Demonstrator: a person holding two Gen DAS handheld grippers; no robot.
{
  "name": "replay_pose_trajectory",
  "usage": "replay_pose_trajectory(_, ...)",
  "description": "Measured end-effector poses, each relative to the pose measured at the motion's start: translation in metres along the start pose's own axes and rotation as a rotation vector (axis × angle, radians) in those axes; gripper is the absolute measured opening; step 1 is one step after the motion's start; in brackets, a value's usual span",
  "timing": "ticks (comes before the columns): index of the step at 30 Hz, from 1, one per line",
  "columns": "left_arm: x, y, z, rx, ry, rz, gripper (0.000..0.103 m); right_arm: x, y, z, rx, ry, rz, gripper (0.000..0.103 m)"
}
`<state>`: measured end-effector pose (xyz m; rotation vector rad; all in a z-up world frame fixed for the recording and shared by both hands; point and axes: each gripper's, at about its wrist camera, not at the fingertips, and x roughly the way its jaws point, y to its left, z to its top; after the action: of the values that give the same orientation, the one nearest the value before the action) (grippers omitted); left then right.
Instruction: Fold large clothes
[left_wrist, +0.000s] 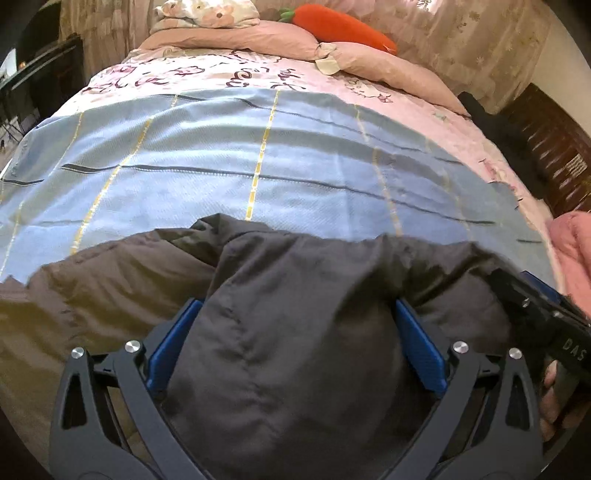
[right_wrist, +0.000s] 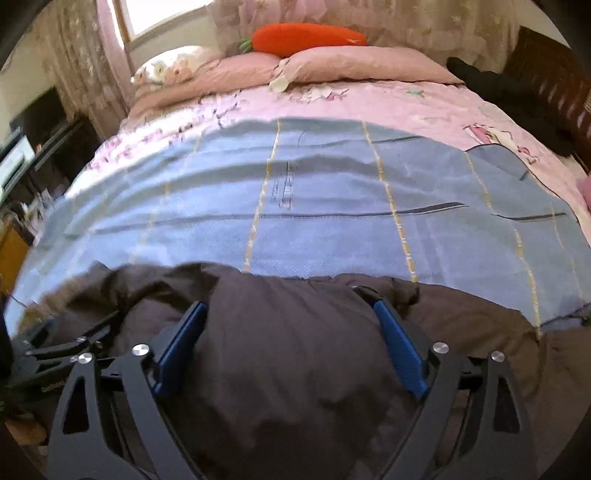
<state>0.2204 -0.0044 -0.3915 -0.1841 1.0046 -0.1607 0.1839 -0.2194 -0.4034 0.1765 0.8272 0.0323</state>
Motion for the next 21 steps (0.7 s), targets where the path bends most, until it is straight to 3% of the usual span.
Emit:
replay_pose_trajectory(3,-0.050,-0.001,0.004,-0.043,-0.118,-0.096,0.101,-0.038,-0.001,0.001,0.078,-0.095,0.035,0.088)
replay_pose_trajectory(6,-0.068,-0.008,-0.004,-0.055,-0.172,-0.064,0.101,-0.033,0.000,-0.009,0.082,-0.064,0.009,0.088)
replay_pose_trajectory(8,-0.052,-0.012,-0.014,-0.026,-0.115,-0.014,0.101,-0.011,-0.003,-0.023,0.094,0.028,-0.039,0.088)
replay_pose_trajectory(10,-0.027,-0.021,-0.027,0.060,-0.015,0.079,0.101,-0.004,-0.006,-0.032,0.139,0.034,-0.061,0.087)
replay_pose_trajectory(12,-0.016,-0.035,-0.039,0.186,-0.019,0.193,0.101,-0.001,-0.001,-0.035,0.120,0.026,-0.079,0.087)
replay_pose_trajectory(14,-0.018,-0.043,-0.044,0.244,-0.051,0.230,0.101,-0.004,0.002,-0.036,0.107,0.010,-0.096,0.087)
replay_pose_trajectory(18,-0.052,-0.047,-0.053,0.225,-0.089,0.201,0.101,-0.043,-0.001,-0.040,0.146,-0.020,-0.037,0.087)
replay_pose_trajectory(21,-0.078,-0.050,-0.073,0.239,-0.063,0.171,0.101,-0.079,-0.002,-0.057,0.148,0.002,-0.012,0.087)
